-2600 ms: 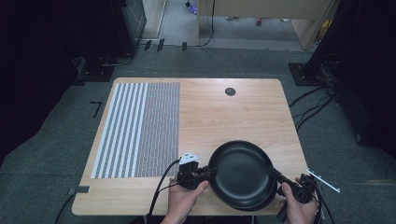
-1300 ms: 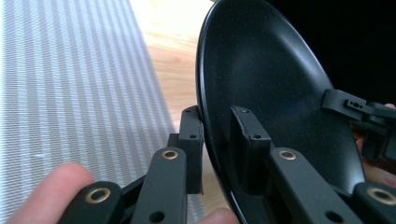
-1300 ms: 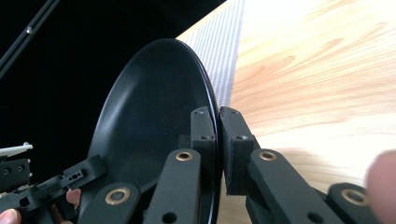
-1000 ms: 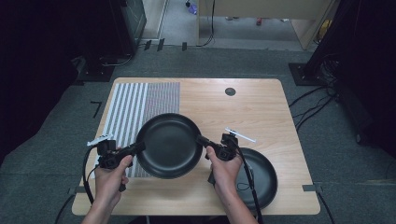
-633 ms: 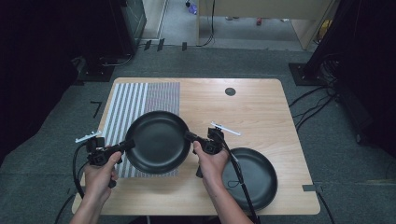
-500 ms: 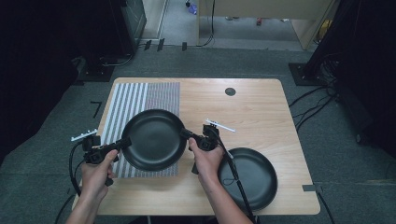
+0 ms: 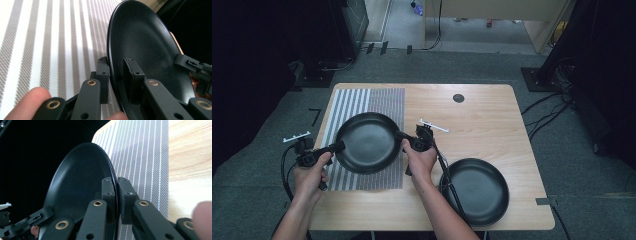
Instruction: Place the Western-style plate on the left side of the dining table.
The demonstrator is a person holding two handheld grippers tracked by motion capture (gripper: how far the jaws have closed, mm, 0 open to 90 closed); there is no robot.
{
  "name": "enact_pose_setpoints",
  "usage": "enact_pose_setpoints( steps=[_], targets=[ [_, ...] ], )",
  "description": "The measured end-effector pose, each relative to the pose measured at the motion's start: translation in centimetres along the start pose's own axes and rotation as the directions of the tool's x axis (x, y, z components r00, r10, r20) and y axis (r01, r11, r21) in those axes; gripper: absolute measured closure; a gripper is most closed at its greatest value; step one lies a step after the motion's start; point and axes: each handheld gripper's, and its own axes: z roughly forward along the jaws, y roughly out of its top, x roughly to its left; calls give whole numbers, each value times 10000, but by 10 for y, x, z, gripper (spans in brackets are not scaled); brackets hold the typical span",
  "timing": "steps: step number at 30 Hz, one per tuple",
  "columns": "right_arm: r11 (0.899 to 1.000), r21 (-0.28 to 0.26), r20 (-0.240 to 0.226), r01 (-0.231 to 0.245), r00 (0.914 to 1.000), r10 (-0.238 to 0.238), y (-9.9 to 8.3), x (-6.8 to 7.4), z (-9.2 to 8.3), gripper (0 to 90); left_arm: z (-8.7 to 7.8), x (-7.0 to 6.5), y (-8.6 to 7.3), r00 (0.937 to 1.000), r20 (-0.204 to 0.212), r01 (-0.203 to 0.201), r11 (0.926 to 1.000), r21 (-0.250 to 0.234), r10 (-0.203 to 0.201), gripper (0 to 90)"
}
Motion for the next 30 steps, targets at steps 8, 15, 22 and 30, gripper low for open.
enact_pose_setpoints(
  steps=[8, 15, 22, 30],
  targets=[
    [9999, -12, 244, -117, 9996, 117, 0, -5, 30, 846, 11, 18, 7, 9985, -305, 445, 9990, 14, -444, 770],
    [9994, -286, 643, -206, 9977, 224, 6, -8, 53, 842, 31, 31, 18, 9959, -527, 740, 9972, 46, -737, 769],
    [9990, -189, 946, -404, 9946, 420, 7, -13, 71, 843, 44, 43, 22, 9919, -754, 1032, 9947, 40, -1026, 766],
    [9995, -158, 1262, -292, 9915, 309, 8, -20, 82, 837, 58, 50, 24, 9884, -868, 1260, 9919, 149, -1243, 767]
  ],
)
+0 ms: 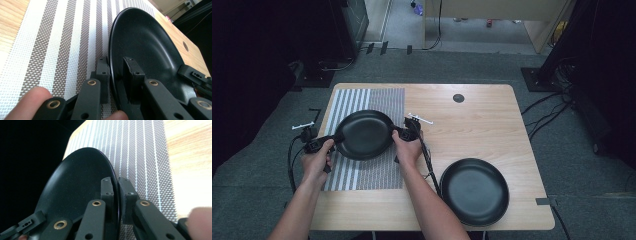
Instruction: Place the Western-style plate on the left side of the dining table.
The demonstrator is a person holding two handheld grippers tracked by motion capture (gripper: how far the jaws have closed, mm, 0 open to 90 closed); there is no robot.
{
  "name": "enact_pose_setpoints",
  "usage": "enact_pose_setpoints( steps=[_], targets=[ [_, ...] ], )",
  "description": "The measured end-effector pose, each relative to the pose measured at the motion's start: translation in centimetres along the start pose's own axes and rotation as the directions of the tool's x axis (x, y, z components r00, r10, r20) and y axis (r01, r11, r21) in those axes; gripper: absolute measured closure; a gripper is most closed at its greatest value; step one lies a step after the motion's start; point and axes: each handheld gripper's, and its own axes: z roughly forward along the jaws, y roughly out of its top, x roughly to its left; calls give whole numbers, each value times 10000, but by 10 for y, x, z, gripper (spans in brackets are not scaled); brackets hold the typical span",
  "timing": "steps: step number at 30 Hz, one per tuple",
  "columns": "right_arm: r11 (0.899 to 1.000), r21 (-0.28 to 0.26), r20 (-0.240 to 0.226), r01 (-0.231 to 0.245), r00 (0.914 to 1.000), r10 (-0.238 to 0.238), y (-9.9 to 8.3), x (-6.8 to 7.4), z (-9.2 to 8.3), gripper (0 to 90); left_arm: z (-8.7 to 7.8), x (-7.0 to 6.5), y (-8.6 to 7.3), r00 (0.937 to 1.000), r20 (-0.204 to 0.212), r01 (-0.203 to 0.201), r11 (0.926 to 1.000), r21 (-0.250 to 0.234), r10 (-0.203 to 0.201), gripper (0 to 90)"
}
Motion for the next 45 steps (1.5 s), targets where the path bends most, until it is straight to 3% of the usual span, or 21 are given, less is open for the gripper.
enact_pose_setpoints(
  steps=[6, 10, 21, 23, 24, 25, 26, 27, 28, 30, 31, 32, 33, 34, 35, 36, 38, 40, 42, 44, 45],
  targets=[
    [9998, -40, 208, 184, 9996, -183, 5, -4, 6, 831, 9, 1, 2, 10000, 17, 20, 10000, -72, -19, 768],
    [9983, -137, 242, 562, 9981, -558, 8, -2, 11, 830, 13, 5, 3, 9999, 42, 139, 9996, -234, -138, 768],
    [9957, 108, 312, 915, 9953, -918, 4, -5, 21, 820, 18, 15, 0, 10000, -84, 25, 10000, 87, -24, 747],
    [9947, 158, 236, 1015, 9945, -1018, 4, -4, 21, 732, 18, 11, 0, 9992, 107, -385, 9992, 77, 385, 653],
    [9949, 226, 162, 985, 9950, -989, 4, -2, 21, 673, 18, 11, 0, 9992, 107, -385, 9992, 77, 385, 604],
    [9938, 146, 306, 1105, 9934, -1109, 4, -1, 20, 619, 15, 7, -1, 9930, -297, -1144, 9934, -82, 1141, 540],
    [9926, 124, 421, 1206, 9918, -1210, 5, 0, 19, 586, 15, 7, -1, 9930, -297, -1144, 9934, -82, 1141, 488],
    [9913, 115, 649, 1312, 9892, -1317, 6, 0, 17, 582, 12, 5, -1, 9833, -742, -1680, 9856, -172, 1663, 449],
    [9913, 115, 649, 1312, 9892, -1317, 6, 0, 17, 582, 12, 5, -1, 9833, -742, -1680, 9856, -172, 1663, 436],
    [9847, 180, 1234, 1733, 9770, -1742, 7, 1, 12, 570, 7, 1, -1, 9798, -805, -1847, 9827, -153, 1829, 401],
    [9730, 124, 1533, 2306, 9611, -2297, 9, 4, 5, 547, 2, -3, -1, 9725, -961, -2137, 9769, -67, 2121, 327],
    [9718, 175, 1489, 2353, 9605, -2352, 10, 6, 2, 542, -1, -5, -2, 9679, -1049, -2301, 9732, -35, 2285, 310],
    [9718, 175, 1489, 2353, 9605, -2352, 10, 6, 2, 542, -1, -5, -2, 9679, -1049, -2301, 9732, -35, 2285, 285],
    [9678, 285, 1475, 2500, 9566, -2514, 13, 9, -5, 506, -8, -9, -3, 9616, -1184, -2482, 9687, 101, 2476, 256],
    [9622, 362, 1520, 2699, 9502, -2722, 14, 10, -8, 499, -11, -11, -4, 9613, -1192, -2485, 9685, 120, 2482, 234],
    [9622, 362, 1520, 2699, 9502, -2722, 14, 10, -8, 499, -11, -11, -4, 9613, -1192, -2485, 9685, 120, 2482, 211],
    [9624, 677, 1084, 2632, 9569, -2693, 19, 11, -19, 485, -17, -13, -8, 9591, -1198, -2569, 9663, 125, 2565, 175],
    [9608, 774, 1066, 2663, 9559, -2735, 20, 11, -23, 479, -22, -17, -13, 9563, -1173, -2686, 9632, 110, 2680, 147],
    [9469, 565, 981, 3165, 9421, -3207, 23, 13, -36, 406, -32, -23, -20, 9503, -1032, -2955, 9554, -19, 2937, 133],
    [9449, 462, 778, 3241, 9419, -3268, 24, 14, -43, 379, -34, -25, -21, 9505, -988, -2965, 9550, -59, 2945, 125],
    [9340, 464, 938, 3542, 9294, -3570, 24, 16, -52, 381, -40, -28, -24, 9570, -709, -2831, 9590, -143, 2814, 122]
  ],
)
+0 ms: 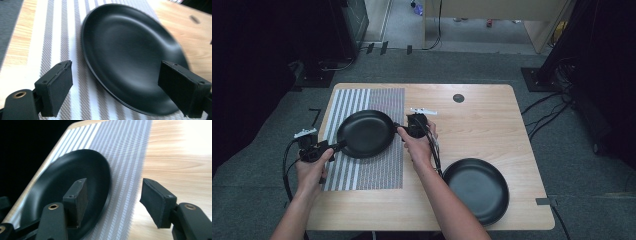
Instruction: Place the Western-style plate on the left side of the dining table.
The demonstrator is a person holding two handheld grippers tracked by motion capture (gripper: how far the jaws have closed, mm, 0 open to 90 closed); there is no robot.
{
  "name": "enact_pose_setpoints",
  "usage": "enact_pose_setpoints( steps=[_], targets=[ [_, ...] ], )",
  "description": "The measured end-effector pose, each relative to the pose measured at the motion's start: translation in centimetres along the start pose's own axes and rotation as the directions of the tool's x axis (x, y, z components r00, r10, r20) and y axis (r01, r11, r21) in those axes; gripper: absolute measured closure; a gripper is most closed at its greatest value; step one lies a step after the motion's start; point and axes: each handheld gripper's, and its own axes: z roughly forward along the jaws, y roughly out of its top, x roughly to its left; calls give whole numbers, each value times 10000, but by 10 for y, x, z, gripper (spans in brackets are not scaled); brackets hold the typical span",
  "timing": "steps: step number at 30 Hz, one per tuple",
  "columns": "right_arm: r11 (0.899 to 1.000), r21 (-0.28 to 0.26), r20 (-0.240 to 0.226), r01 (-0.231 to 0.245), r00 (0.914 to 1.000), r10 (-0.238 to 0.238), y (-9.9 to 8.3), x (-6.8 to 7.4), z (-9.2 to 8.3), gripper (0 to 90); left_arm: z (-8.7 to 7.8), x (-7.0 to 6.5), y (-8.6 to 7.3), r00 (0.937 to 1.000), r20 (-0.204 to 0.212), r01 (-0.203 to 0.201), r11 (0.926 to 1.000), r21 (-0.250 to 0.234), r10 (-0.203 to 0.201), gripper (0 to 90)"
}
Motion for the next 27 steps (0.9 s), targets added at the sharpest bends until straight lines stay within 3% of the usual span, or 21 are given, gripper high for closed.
enact_pose_setpoints(
  steps=[1, 3, 6, 13, 16, 18, 27],
  targets=[
    [10000, 0, 0, 0, 10000, 0, 0, 0, 0, 381, 0, 0, 0, 10000, 0, 0, 10000, 0, 0, 115],
    [9994, -119, -76, 315, 9995, -316, 0, -2, -17, 351, -6, -7, -6, 9998, 145, -145, 9998, 124, 144, 96],
    [9992, -213, -138, 334, 9993, -337, -1, -8, -32, 348, -11, -13, -11, 9997, 227, -109, 9998, 142, 106, 96],
    [9975, -454, -8, 549, 9985, -550, -5, -34, -61, 333, -19, -21, -24, 9988, 53, -494, 9988, 37, 494, 95],
    [9955, -638, 58, 700, 9975, -697, -10, -51, -82, 318, -24, -26, -32, 9977, 76, -674, 9977, -20, 674, 91],
    [9952, -662, 69, 716, 9974, -714, -10, -54, -86, 315, -25, -28, -34, 9975, 112, -703, 9975, -57, 703, 91],
    [9902, -963, 141, 1008, 9949, -999, -21, -86, -132, 292, -38, -45, -56, 9913, -4, -1313, 9909, -291, 1313, 91]
  ],
)
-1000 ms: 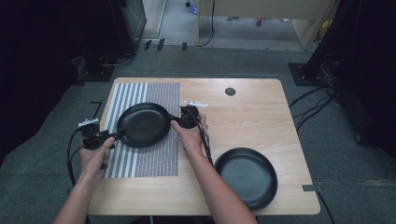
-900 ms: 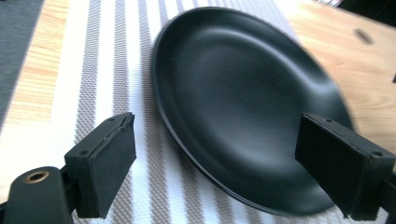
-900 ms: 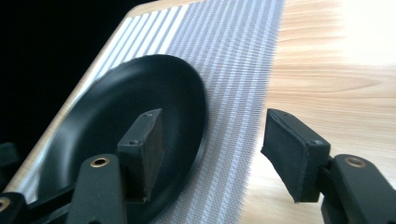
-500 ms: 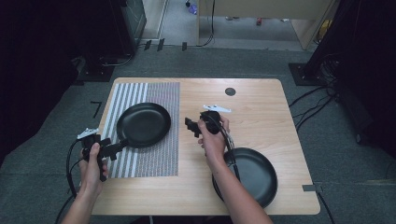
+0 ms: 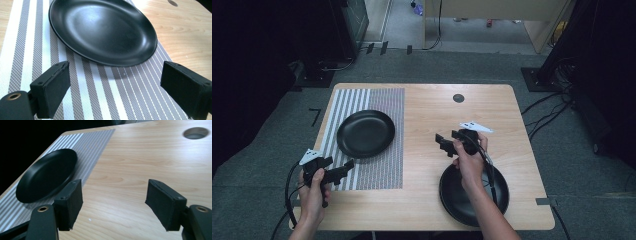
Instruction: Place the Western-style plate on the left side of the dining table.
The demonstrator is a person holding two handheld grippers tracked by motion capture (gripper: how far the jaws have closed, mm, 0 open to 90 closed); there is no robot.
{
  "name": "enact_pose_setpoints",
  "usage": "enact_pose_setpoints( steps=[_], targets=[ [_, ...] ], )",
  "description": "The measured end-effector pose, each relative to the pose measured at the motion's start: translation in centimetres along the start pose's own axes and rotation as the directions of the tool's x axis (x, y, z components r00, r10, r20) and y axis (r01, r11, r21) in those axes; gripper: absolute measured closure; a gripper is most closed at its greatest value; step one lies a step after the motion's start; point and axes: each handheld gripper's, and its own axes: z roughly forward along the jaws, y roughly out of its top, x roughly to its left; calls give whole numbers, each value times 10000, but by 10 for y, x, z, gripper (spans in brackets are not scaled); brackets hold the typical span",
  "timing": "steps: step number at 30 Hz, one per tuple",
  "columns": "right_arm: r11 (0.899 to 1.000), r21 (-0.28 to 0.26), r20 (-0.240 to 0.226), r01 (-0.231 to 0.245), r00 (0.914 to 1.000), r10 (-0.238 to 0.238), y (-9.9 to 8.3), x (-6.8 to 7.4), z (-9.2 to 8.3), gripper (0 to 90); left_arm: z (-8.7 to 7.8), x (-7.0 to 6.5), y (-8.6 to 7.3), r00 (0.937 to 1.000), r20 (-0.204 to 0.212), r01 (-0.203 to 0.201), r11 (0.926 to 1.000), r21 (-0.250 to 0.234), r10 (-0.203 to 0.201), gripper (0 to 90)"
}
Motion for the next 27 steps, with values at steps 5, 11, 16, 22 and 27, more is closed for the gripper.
enact_pose_setpoints(
  steps=[5, 11, 16, 22, 27],
  targets=[
    [9999, -107, 138, -52, 9999, 54, -7, -15, -18, 290, -6, -3, -8, 9997, -138, -210, 9998, 3, 210, 91],
    [9995, -285, 400, -132, 9991, 143, -19, -37, -45, 290, -16, 2, -19, 9995, -314, -79, 9998, -190, 73, 91],
    [9991, -398, 516, -126, 9986, 146, -25, -51, -64, 291, -24, 8, -28, 9992, -403, -66, 9995, -309, 53, 91],
    [9981, -561, 852, -273, 9959, 320, -35, -72, -87, 291, -33, 18, -39, 9970, -768, -116, 9996, -275, 95, 86],
    [9972, -634, 1124, -398, 9926, 467, -47, -91, -104, 285, -39, 24, -48, 9935, -1123, -201, 9994, -266, 170, 86]
  ],
)
